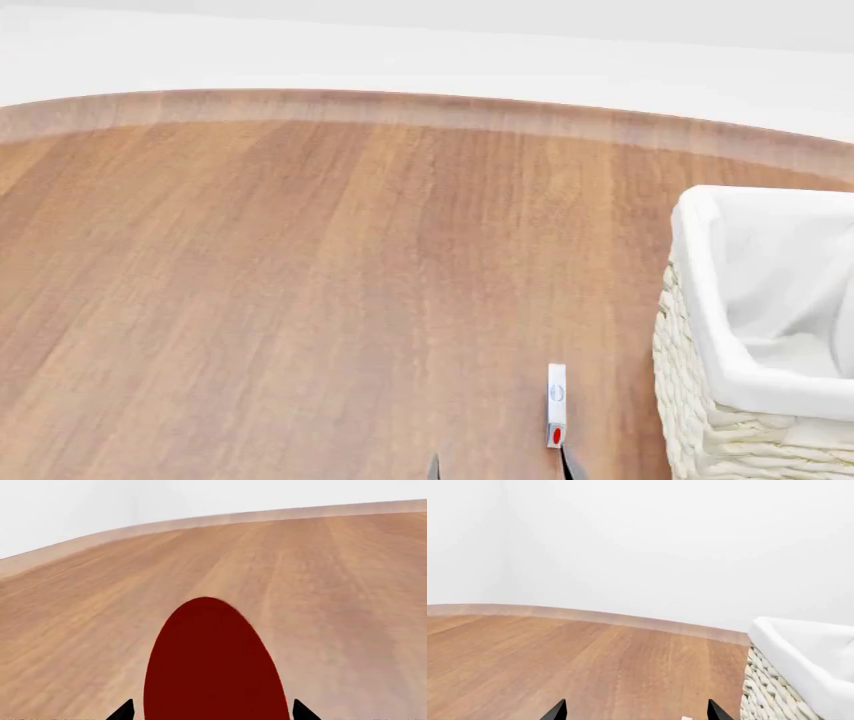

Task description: Pick up the ketchup, and put it in the basket.

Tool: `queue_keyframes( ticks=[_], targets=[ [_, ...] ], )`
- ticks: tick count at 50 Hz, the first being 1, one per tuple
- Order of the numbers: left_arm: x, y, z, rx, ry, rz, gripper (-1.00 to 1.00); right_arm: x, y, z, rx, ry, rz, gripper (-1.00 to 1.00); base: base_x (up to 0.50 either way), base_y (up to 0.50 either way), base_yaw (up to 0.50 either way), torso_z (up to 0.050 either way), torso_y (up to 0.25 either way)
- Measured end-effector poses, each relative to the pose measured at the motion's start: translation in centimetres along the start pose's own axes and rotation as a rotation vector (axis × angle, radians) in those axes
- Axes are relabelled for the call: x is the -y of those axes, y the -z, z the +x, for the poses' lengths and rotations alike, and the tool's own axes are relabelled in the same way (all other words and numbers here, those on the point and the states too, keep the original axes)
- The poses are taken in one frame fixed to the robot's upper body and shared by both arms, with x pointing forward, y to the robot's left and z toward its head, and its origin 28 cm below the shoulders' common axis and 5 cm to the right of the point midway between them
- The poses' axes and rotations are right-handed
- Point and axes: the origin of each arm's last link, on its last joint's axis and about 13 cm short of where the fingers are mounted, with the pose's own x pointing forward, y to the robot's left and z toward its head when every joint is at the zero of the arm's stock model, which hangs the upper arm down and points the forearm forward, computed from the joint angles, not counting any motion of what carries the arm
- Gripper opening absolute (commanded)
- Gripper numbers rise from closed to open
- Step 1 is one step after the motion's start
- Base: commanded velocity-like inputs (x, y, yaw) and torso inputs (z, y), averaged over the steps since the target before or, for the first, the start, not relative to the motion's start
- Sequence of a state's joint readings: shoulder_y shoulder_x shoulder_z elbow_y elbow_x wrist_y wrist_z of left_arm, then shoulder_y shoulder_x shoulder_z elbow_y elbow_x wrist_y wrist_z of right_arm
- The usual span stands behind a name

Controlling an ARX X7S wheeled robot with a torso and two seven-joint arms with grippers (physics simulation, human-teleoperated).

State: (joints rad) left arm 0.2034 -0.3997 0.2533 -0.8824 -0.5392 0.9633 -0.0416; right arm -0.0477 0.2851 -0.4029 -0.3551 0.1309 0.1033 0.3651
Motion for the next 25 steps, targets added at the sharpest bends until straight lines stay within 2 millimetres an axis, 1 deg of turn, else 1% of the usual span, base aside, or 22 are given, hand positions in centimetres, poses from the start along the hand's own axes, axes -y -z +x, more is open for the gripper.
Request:
queue_keyframes(
  ticks=[1,25],
  targets=[
    [0.0,0.04,0.01,-0.001,-0.001,0.001,-1.0,0.0,0.01,0.0,0.0,0.0,0.0,1.0,0.0,0.0,0.0,0.0,0.0],
    [-0.04,0.11,0.08,0.004,-0.023,0.019,-1.0,0.0,0.03,-0.01,0.0,-0.002,0.0,1.0,0.0,0.0,0.0,0.0,0.0]
  ],
)
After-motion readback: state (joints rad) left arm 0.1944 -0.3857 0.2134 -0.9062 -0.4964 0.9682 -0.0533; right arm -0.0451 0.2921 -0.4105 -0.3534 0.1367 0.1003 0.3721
